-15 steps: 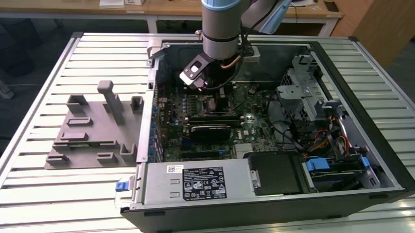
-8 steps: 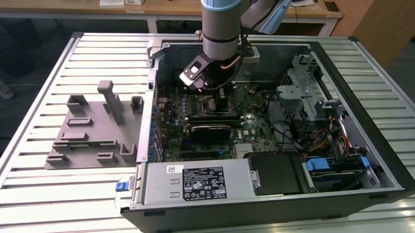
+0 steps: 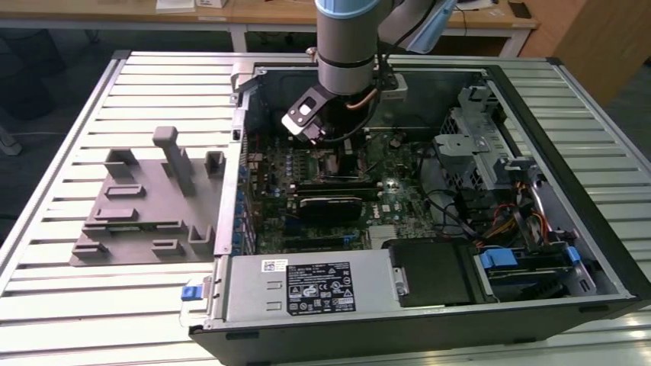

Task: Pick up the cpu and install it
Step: 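Place the cpu into insertion slot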

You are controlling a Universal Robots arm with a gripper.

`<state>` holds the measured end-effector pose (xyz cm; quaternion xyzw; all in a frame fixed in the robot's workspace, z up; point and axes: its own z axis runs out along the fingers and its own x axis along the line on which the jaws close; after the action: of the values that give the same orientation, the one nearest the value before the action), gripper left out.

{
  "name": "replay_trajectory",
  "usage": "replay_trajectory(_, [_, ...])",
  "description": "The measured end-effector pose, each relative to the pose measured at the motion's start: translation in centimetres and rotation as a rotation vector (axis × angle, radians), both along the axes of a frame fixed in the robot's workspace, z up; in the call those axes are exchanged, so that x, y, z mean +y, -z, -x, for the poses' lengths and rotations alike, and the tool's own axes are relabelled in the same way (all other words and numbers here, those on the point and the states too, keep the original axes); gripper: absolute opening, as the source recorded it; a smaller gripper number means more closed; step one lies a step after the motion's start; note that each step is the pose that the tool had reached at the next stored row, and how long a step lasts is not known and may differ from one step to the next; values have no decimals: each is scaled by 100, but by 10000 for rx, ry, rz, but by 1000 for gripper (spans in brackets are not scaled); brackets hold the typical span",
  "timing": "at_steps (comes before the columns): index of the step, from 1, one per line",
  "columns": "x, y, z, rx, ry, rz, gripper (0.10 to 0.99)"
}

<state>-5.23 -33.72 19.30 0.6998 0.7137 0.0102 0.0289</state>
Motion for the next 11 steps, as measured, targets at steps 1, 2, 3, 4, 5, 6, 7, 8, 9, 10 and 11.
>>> replay_trajectory(1, [0, 0, 0, 0, 0, 0, 545])
replay_trajectory(2, [0, 1, 0, 1, 7, 1, 545])
replay_trajectory(3, [2, 3, 0, 0, 37, 0, 545])
replay_trajectory(4, [3, 3, 0, 1, 61, 0, 545])
replay_trajectory(5, [3, 3, 0, 0, 67, 0, 545])
replay_trajectory(6, [5, 4, 0, -1, 69, -1, 545])
replay_trajectory(7, [8, 6, 1, -1, 70, -3, 545])
replay_trajectory(8, [8, 6, 1, 0, 68, -1, 545])
replay_trajectory(9, [8, 19, 4, 1, 68, 0, 545])
replay_trajectory(10, [8, 32, 6, 1, 68, 0, 545])
replay_trajectory(11, [8, 32, 6, 1, 67, 1, 545])
